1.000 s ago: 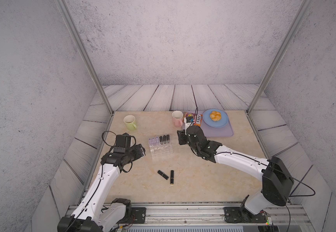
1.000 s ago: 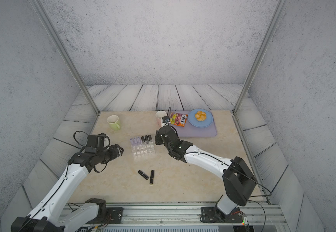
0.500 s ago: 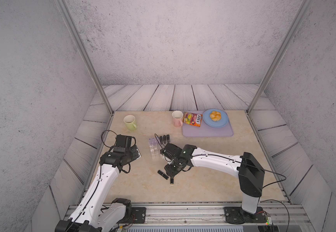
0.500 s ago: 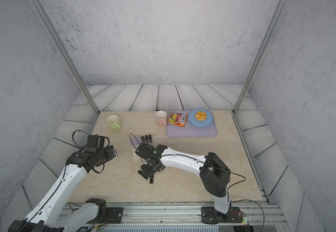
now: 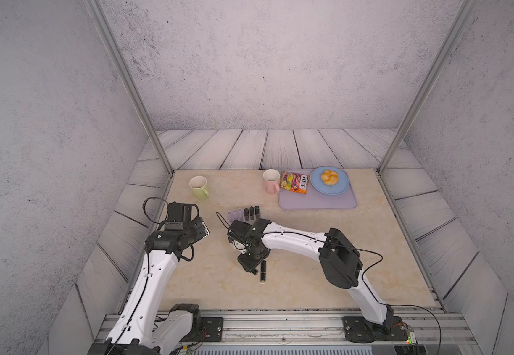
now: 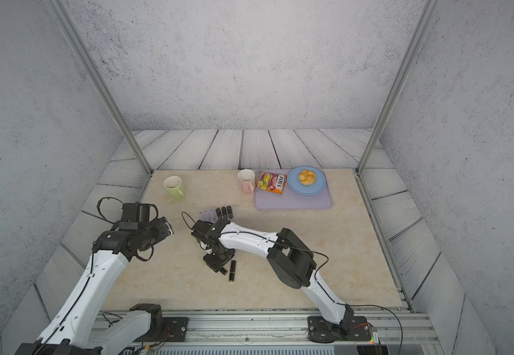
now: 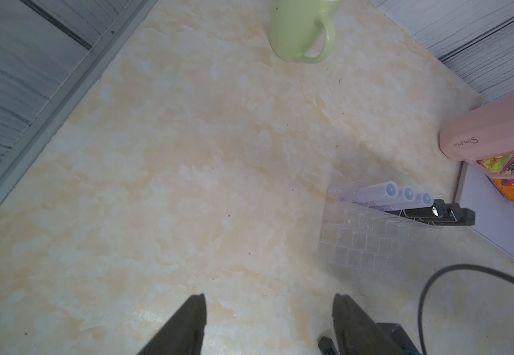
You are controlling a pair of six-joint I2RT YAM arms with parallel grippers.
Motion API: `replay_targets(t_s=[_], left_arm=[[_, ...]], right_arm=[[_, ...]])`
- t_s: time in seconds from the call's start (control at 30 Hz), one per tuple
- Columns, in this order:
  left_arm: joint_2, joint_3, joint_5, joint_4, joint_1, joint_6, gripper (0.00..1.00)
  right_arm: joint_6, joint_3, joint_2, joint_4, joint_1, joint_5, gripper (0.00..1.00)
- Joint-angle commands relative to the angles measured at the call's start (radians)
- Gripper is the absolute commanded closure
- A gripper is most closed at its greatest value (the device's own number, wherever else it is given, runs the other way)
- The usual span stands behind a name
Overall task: Arrange the lipsticks in the organizer
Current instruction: Pick up the lipstick at the center of the board.
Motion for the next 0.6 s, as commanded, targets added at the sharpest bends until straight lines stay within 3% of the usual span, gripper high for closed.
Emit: replay_targets(t_s=[0.0,0.2,0.37,0.47,0.57], left_arm=[[-0.003,0.025,0.007,0.002,0.012,0.018,0.29],[-0.005,0.025,0.031,0.006,0.015,0.014,0.29],[-0.003,0.024,0.038,0.004,0.016,0.014,0.29],[-0.003,0.037,0.063,-0.003,0.017,0.014,0.29],[-0.005,0.053,0.164,0.005,0.016,0.020,0.29]], right_arm=[[-0.020,0.061,0.056,-0.065,0.007,0.001,0.52],[-0.020,0.128,0.132,-0.096,0.007,0.050,0.57],[-0.021,0.133,0.108,-0.075,0.006,0.085,0.68],[-0.015,0.073,-0.020,0.021,-0.009,0.074,0.76],[0.000,-0.130,-0.250,0.286,-0.051,0.015,0.79]])
